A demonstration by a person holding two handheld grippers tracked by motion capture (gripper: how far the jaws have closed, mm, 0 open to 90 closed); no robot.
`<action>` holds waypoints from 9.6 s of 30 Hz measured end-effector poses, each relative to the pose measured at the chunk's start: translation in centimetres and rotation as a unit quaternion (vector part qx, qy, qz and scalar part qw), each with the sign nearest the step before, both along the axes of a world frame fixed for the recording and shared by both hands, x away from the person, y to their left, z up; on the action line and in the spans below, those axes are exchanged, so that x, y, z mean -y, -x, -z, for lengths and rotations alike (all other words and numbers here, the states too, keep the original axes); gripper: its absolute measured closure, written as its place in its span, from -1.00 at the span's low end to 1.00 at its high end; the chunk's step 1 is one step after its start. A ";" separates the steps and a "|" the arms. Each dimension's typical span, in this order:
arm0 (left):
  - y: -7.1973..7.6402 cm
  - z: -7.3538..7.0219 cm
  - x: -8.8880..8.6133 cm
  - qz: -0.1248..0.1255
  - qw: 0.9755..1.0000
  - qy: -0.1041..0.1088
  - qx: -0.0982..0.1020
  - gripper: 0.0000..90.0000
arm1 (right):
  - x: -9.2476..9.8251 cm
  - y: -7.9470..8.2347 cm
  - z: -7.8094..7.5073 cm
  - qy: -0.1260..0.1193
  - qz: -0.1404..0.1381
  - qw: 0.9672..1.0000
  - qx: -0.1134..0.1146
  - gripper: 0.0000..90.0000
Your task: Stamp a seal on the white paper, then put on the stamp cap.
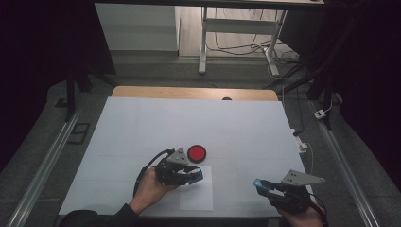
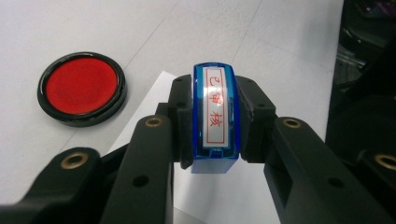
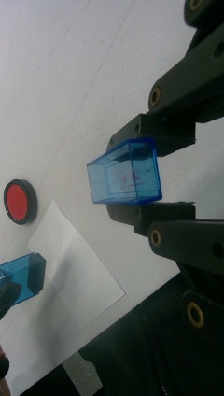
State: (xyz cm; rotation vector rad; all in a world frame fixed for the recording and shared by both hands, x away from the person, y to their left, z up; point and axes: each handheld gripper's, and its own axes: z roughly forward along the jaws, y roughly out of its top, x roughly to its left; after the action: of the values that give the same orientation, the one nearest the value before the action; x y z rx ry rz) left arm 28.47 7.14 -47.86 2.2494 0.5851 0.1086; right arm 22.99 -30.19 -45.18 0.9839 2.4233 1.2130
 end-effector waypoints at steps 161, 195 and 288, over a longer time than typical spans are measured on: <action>0.0 -3.6 -3.8 0.026 0.996 0.079 0.006 0.56 | -0.1 -0.1 0.1 0.003 -0.009 1.000 -0.006 0.50; 0.2 -4.0 -4.6 0.061 0.993 0.099 0.028 0.56 | -2.1 -0.9 -0.6 -0.036 -0.060 0.997 -0.015 0.50; 0.8 -4.8 -3.7 0.175 0.972 0.137 0.070 0.57 | -15.7 -6.5 1.4 -0.098 -0.339 0.935 -0.041 0.52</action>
State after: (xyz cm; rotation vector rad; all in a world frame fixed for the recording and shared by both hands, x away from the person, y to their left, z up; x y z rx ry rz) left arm 27.62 10.83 -43.03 2.0191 0.1136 0.0068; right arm 29.53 -14.45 -46.58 0.2122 2.8581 1.6721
